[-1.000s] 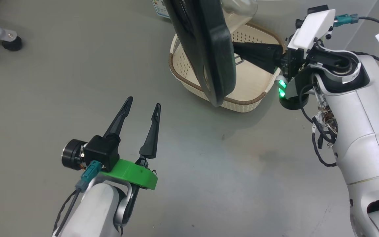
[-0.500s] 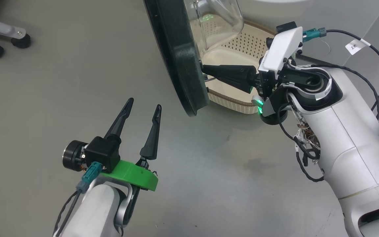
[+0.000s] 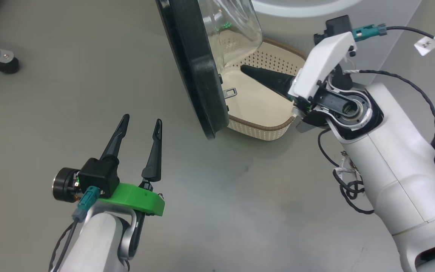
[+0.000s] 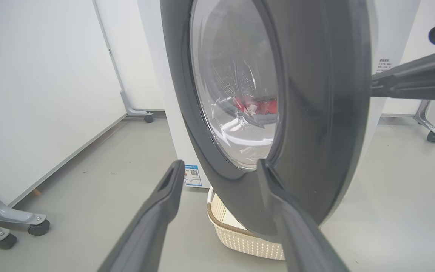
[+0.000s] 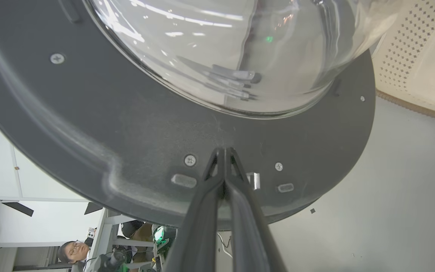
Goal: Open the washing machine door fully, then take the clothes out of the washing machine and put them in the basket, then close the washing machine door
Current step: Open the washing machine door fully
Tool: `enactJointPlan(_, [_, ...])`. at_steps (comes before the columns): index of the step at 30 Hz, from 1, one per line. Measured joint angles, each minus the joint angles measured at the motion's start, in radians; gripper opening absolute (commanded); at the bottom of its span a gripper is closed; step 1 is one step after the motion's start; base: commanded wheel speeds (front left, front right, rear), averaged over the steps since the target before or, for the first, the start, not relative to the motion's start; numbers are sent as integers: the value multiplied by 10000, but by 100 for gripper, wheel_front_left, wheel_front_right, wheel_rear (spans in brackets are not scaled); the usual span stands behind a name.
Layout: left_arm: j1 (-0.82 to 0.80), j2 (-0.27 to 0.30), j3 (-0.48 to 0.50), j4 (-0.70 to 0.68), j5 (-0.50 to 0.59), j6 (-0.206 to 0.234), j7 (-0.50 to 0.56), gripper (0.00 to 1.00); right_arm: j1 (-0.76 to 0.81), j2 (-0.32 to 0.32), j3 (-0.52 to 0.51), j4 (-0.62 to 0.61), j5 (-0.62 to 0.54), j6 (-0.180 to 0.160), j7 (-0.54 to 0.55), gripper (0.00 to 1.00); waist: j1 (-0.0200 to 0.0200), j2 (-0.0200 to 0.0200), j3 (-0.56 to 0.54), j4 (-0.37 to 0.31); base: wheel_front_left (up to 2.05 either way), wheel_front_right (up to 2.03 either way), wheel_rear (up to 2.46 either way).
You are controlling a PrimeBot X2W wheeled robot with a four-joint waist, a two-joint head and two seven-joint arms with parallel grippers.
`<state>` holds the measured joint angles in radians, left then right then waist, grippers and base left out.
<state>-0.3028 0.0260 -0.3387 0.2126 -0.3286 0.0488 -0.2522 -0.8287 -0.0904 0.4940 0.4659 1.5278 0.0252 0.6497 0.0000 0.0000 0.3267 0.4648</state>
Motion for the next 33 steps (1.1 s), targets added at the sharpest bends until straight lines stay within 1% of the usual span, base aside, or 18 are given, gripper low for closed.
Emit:
enactJointPlan(1, [13, -2, 61, 15, 38, 0, -2, 100, 59, -84, 25, -38, -222, 196, -209, 0, 0, 0, -65, -61, 0, 0, 0])
enactJointPlan(2, [56, 2, 157, 58, 71, 0, -2, 100, 277, -359, -13, -98, -669, 570, -775, 0, 0, 0, -206, -186, 0, 0, 0])
enactJointPlan(4, [160, 0, 203, 94, 138, -2, 0, 100, 525, -765, -52, -186, -1233, 901, -1377, 0, 0, 0, -365, -311, 0, 0, 0])
enactJointPlan(5, [212, 0, 221, 125, 157, -6, -2, 100, 634, -1011, -52, -247, -1609, 959, -1705, 0, 0, 0, -455, -374, 0, 0, 0])
enactJointPlan(8, [344, 2, 349, 207, 334, -15, 0, 100, 903, -1714, 35, -493, -2702, 966, -2564, 0, 0, 0, -732, -564, 0, 0, 0])
enactJointPlan(11, [512, 61, 493, 291, 462, -23, 0, 100, 1304, -2222, 276, -821, -3751, 966, -3415, 0, 0, 0, -1020, -769, 0, 0, 0])
enactJointPlan(19, [1010, 259, 863, 324, 593, -25, 0, 100, 2579, -2903, 568, -1329, -5986, 953, -5883, 0, 0, 0, -1677, -1460, 0, 0, 0])
enactJointPlan(22, [1079, 261, 1043, 309, 593, -25, 0, 100, 3068, -2897, 408, -1450, -6220, 686, -6707, 0, 0, 0, -1852, -1751, 0, 0, 0])
enactJointPlan(25, [1101, 313, 1195, 247, 660, -25, 0, 100, 3395, -2982, 525, -1618, -6993, 408, -7415, 0, 0, 0, -1990, -2036, 0, 0, 0])
enactJointPlan(28, [1214, 314, 1383, 180, 675, -44, 0, 100, 3747, -3014, 516, -1728, -7321, 119, -8031, 0, 0, 0, -2100, -2311, 0, 0, 0])
enactJointPlan(30, [1301, 301, 1542, 148, 543, -96, 0, 100, 4122, -2901, 318, -1755, -7200, -113, -8376, 0, 0, 0, -2160, -2487, 0, 0, 0])
enactJointPlan(33, [1373, 293, 1676, 132, 546, -104, 0, 100, 4674, -2846, 282, -1797, -7229, -345, -8863, 0, 0, 0, -2241, -2726, 0, 0, 0])
